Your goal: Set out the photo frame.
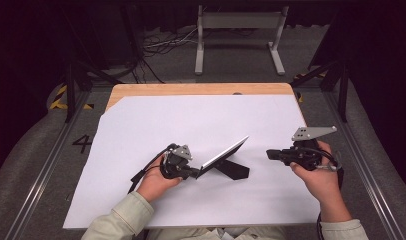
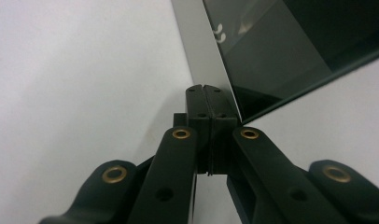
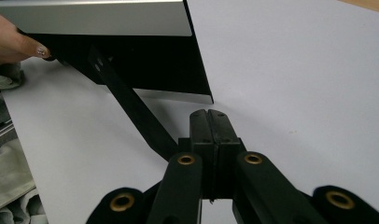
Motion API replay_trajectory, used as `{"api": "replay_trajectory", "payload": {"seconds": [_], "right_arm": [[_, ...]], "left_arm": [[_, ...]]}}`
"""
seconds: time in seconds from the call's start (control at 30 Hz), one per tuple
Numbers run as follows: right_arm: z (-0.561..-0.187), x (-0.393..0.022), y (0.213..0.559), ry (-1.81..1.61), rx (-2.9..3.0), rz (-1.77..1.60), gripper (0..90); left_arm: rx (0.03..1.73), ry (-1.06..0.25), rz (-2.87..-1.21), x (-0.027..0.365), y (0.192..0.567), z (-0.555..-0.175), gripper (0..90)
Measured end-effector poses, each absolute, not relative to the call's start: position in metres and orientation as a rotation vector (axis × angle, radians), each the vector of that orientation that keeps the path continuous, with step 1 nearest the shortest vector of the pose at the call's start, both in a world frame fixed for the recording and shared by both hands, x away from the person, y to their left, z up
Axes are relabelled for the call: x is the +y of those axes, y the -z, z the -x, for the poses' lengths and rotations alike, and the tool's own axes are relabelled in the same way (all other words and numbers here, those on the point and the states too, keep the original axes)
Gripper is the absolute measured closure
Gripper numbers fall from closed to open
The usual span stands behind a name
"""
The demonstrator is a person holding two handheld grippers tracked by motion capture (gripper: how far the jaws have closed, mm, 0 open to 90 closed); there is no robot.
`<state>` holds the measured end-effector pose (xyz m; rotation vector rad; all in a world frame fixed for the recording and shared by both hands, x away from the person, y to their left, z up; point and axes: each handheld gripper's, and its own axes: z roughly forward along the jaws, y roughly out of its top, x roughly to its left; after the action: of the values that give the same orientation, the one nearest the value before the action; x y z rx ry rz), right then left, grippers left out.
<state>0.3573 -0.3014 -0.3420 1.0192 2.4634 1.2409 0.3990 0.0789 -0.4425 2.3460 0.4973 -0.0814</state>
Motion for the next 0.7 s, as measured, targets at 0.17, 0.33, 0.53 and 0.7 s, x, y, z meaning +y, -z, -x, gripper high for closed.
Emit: {"api": "replay_trajectory", "payload": {"seconds": [0.17,0.33,0.53,0.7], "right_arm": [[-0.358,-0.300,0.340,-1.244,2.470,-1.008,90.0],[-0.359,-0.297,0.339,-1.249,2.477,-0.993,90.0],[-0.359,-0.296,0.338,-1.251,2.480,-0.984,90.0],[-0.358,-0.298,0.336,-1.255,2.473,-0.987,90.0]], "left_arm": [[0.480,0.104,-2.361,0.078,0.444,-0.394,90.0],[0.460,0.136,-2.361,0.075,0.445,-0.389,90.0],[0.443,0.170,-2.357,0.072,0.446,-0.385,90.0],[0.410,0.189,-2.360,0.066,0.446,-0.382,90.0]]}}
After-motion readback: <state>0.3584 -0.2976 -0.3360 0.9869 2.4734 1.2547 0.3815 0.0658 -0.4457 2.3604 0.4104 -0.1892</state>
